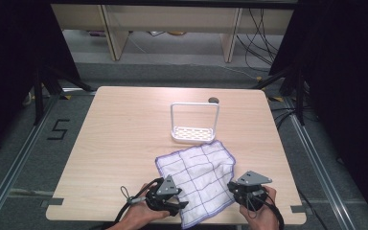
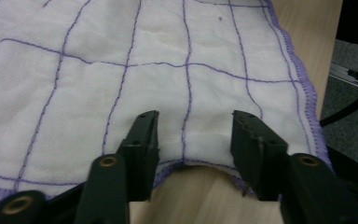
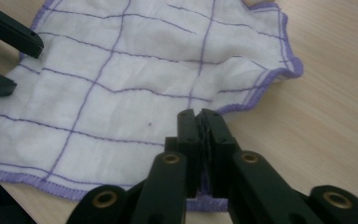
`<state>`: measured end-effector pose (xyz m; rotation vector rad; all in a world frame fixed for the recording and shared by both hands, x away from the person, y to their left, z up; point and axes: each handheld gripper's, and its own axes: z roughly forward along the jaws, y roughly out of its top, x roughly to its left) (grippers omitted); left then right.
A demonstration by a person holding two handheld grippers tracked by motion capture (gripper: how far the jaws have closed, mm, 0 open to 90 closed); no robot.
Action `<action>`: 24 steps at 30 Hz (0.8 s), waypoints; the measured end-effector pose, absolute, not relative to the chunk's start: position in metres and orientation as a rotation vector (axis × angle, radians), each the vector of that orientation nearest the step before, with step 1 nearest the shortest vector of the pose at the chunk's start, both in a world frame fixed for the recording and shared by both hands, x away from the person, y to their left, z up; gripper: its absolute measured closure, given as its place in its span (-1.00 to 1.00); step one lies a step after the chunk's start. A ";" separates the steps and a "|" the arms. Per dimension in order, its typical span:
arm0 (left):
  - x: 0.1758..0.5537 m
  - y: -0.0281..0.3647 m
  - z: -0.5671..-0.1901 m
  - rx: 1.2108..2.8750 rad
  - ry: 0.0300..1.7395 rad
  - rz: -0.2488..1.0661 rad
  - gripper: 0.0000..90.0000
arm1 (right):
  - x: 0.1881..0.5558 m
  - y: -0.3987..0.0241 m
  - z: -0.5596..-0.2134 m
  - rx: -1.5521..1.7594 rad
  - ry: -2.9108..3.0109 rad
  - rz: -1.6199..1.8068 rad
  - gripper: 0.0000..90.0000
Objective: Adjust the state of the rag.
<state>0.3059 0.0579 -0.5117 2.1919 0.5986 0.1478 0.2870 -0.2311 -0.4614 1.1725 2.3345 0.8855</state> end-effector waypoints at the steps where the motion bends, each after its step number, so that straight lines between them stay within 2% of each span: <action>1: 0.307 0.058 -0.513 2.215 0.576 0.183 0.35 | 0.286 -0.235 -0.460 1.170 2.319 0.881 0.98; 5: 0.308 0.056 -0.515 2.220 0.539 0.218 0.85 | 0.285 -0.239 -0.455 1.157 2.311 0.889 0.99; 7: 0.309 0.057 -0.515 2.241 0.504 0.195 0.97 | 0.284 -0.242 -0.451 1.148 2.301 0.894 1.00; 13: 0.309 0.079 -0.506 2.233 0.483 0.174 0.99 | 0.276 -0.265 -0.442 1.216 2.230 0.915 1.00; 17: 0.308 0.102 -0.501 2.251 0.468 0.175 0.99 | 0.261 -0.280 -0.448 1.274 2.223 0.938 1.00; 21: 0.304 0.115 -0.504 2.263 0.502 0.132 0.99 | 0.240 -0.268 -0.464 1.240 2.334 0.918 1.00; 24: 0.305 0.120 -0.505 2.290 0.489 0.151 0.99 | 0.231 -0.257 -0.471 1.271 2.378 0.876 1.00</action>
